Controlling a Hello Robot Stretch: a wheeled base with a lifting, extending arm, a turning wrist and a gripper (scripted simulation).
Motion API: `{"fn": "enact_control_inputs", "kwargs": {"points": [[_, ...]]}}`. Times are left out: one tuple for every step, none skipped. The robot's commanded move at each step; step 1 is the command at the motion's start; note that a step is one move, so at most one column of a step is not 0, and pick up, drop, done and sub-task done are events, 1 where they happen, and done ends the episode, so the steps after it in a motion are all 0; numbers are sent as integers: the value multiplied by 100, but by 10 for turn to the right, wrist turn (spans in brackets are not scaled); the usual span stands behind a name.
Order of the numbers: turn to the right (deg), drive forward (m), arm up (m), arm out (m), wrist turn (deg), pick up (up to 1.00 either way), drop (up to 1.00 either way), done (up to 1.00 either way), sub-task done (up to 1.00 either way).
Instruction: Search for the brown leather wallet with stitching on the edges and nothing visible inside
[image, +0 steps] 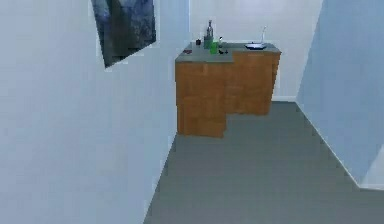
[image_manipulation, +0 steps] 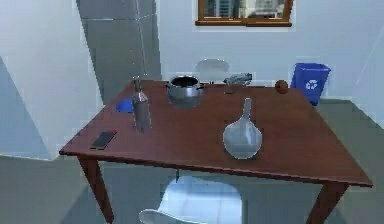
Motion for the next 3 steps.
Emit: {"fn": "enact_control_inputs", "kwargs": {"points": [[0,100,0,0,0,0,0,0,0],[60,0,0,0,0,0,0,0,0],[0,70,0,0,0,0,0,0,0]]}}
